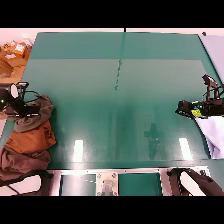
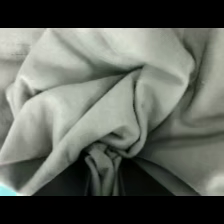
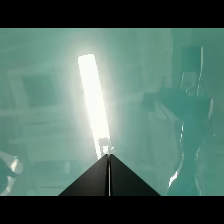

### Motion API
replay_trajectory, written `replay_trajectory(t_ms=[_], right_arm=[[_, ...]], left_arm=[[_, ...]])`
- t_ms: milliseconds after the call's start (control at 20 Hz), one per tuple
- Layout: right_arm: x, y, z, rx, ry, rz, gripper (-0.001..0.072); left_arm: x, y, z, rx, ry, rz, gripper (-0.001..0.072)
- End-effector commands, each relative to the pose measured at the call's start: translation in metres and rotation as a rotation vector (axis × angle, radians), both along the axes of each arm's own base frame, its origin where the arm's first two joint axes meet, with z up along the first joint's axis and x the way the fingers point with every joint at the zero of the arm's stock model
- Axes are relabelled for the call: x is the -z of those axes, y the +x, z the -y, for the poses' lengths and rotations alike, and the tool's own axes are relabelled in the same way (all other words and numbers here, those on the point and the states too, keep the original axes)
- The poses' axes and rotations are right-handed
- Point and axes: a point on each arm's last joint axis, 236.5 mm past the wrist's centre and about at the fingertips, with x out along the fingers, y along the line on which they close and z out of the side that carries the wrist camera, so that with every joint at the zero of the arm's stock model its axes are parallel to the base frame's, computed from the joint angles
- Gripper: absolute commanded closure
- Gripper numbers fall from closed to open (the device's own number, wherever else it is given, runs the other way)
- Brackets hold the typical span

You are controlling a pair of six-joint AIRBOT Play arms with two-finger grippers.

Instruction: Fold the shirts.

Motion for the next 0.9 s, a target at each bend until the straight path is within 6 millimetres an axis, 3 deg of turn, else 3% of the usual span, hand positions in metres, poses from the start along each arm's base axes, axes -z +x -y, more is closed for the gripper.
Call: replay_trajectory(t_ms=[0, 100, 250, 350, 450, 600, 750, 800, 850], right_arm=[[0.000, 0.001, -0.001, 0.001, 0.002, 0.004, 0.0692], [0.000, 0.002, -0.005, 0.004, 0.026, 0.007, 0.0692], [-0.002, 0.003, -0.011, 0.006, 0.053, 0.012, 0.0692], [-0.004, 0.004, -0.010, 0.007, 0.051, 0.018, 0.0693], [-0.014, 0.008, -0.009, 0.004, 0.046, 0.038, 0.0693], [-0.039, 0.021, -0.006, 0.012, 0.035, 0.096, 0.0693], [-0.057, 0.030, -0.004, 0.015, 0.025, 0.143, 0.0692], [-0.058, 0.031, -0.004, 0.015, 0.025, 0.145, 0.0692], [-0.058, 0.031, -0.004, 0.014, 0.025, 0.144, 0.0647]], left_arm=[[-0.021, 0.009, 0.018, -0.015, -0.089, -0.006, 0.0682], [-0.070, 0.042, 0.036, 0.013, -0.115, 0.121, 0.0682], [-0.171, 0.087, 0.107, 0.159, -0.190, 0.394, 0.0682], [-0.231, 0.094, 0.169, 0.300, -0.243, 0.542, 0.0682], [-0.270, 0.088, 0.226, 0.429, -0.302, 0.637, 0.0681], [-0.282, 0.069, 0.321, 0.585, -0.477, 0.681, 0.0681], [-0.252, 0.053, 0.393, 0.699, -0.559, 0.653, 0.0679], [-0.236, 0.048, 0.414, 0.720, -0.587, 0.626, 0.0623], [-0.219, 0.041, 0.432, 0.735, -0.616, 0.586, 0.0221]])
